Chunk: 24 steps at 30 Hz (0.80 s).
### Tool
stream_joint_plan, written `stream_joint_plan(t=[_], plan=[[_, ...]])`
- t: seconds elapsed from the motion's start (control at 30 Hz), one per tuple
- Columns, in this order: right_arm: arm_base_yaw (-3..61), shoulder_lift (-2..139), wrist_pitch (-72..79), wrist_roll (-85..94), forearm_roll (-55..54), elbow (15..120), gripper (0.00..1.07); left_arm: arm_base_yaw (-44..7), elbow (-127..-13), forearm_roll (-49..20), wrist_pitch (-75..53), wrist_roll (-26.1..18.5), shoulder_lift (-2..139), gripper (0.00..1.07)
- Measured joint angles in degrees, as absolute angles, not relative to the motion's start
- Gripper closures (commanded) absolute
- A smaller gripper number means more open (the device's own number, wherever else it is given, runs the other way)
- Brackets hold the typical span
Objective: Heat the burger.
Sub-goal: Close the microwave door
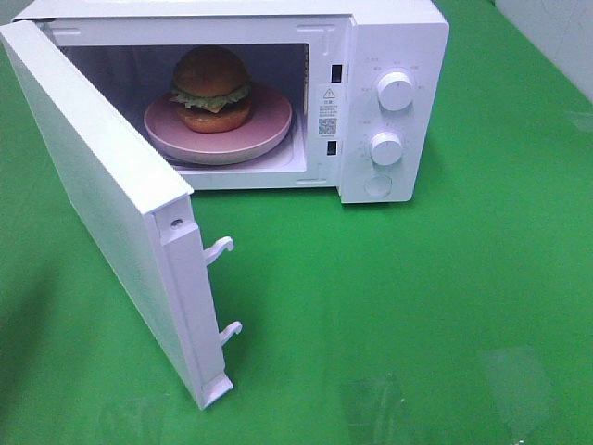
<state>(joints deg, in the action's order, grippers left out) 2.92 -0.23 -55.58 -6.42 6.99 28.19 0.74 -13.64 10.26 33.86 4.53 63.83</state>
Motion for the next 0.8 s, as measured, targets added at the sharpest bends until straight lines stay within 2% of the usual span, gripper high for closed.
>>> stream_joint_plan(t=[0.03,0.2,0.53,0.8], plan=[[2.9,-0.2,-55.6,-6.4,7.0,28.2,0.31,0.7,-13.6,12.7,35.9,6.0,65.9,1.07],[2.9,-0.2,-55.6,-6.4,7.0,28.2,0.31,0.7,-14.1,15.4,39.6,8.6,70.0,1.07],[2.9,-0.2,-55.6,-6.4,7.0,28.2,0.31,0.7,-19.7,28.2,46.5,17.1,80.3,1.07],[2.9,-0.2,-55.6,-6.4,7.0,28.2,0.31,0.5,-22.2,30.1,48.5,18.3,84.6,1.07]])
